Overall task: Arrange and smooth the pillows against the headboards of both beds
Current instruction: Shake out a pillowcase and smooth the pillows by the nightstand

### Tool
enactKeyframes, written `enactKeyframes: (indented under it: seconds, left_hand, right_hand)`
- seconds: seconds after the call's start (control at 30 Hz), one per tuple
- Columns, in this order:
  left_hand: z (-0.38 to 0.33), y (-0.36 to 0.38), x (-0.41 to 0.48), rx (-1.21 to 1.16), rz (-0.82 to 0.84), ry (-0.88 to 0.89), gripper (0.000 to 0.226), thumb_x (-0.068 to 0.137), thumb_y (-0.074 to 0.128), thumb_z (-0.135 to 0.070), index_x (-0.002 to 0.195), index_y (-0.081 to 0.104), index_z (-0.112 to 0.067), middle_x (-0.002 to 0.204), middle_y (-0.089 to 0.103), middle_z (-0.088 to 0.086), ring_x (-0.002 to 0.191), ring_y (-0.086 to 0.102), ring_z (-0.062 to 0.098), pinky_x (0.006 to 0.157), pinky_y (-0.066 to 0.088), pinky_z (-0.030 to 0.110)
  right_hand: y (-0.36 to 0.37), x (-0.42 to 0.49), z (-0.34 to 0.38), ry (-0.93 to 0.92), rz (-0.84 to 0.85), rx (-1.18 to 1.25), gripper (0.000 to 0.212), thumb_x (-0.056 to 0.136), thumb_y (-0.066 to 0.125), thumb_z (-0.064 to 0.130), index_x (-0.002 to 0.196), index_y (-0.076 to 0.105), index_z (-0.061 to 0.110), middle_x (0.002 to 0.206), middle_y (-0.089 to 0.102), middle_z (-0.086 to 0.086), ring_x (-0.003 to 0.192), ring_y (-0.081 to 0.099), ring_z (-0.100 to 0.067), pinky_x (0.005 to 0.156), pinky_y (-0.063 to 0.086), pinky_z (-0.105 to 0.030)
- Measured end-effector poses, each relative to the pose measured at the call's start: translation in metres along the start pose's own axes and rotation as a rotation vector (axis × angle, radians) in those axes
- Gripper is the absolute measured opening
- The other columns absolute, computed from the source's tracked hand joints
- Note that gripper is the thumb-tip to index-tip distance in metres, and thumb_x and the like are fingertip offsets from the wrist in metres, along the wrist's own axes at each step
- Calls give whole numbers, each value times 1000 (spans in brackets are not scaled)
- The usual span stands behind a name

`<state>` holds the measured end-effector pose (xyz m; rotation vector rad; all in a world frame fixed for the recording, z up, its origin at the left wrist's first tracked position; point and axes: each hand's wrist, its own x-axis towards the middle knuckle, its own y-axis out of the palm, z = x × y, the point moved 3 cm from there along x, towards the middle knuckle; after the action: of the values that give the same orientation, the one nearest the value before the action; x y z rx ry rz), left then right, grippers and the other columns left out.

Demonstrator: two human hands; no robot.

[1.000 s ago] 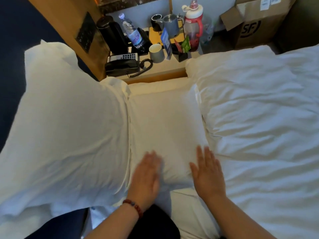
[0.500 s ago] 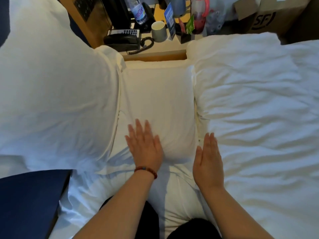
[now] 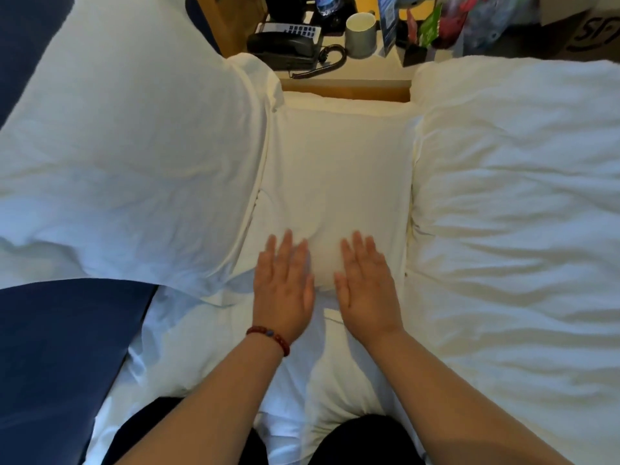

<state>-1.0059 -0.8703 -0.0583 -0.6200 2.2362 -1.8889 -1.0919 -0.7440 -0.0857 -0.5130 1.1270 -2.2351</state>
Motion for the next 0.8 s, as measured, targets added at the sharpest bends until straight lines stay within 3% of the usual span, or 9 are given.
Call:
enactKeyframes:
  seconds: [0.07,0.13,0.3,0.43,0.6,0.8]
  left_hand:
    - [21,5,11,46,166,-135,64,97,25,-46,155,11,-22,163,-1,5,150,-7,23,120,3,48]
    - [43,11,17,107,256,-125,65,95,15,-59,153,-2,-34,161,-13,-5,149,-13,18,120,0,47]
    - [72,-1,15,111,297,-184,80,88,13,-69,153,-8,-26,160,-12,-1,150,8,23,118,6,31]
    - [56,-10,5,44,302,-299,76,97,26,-58,156,-2,-19,164,-2,6,150,10,23,119,17,36]
    - [46,-22,-37,-11,381,-424,69,101,30,-51,156,3,-19,164,2,6,149,13,22,116,24,36]
    - [84,-48,-111,-46,393,-433,60,101,31,-47,154,21,-21,158,29,3,142,30,22,114,31,37]
  right_hand:
    - [14,16,16,-270,88,-133,55,101,29,41,152,30,22,160,26,-6,149,19,-25,119,15,-44]
    - [24,24,4,-398,109,-252,55,99,34,44,152,32,30,160,26,-3,148,20,-25,119,13,-43]
    - [25,-11,-55,67,-19,-167,64,98,29,56,155,18,29,163,15,-11,149,15,-33,117,21,-50]
    - [26,-43,-48,376,10,49,74,98,27,59,157,0,24,163,6,-18,147,19,-34,117,23,-43]
    - [25,-65,-23,547,18,157,78,99,43,41,155,1,7,162,10,-17,146,23,-33,116,26,-38]
    - [46,-86,21,704,-14,213,80,100,42,38,154,-2,-1,163,2,-18,147,19,-33,118,24,-40]
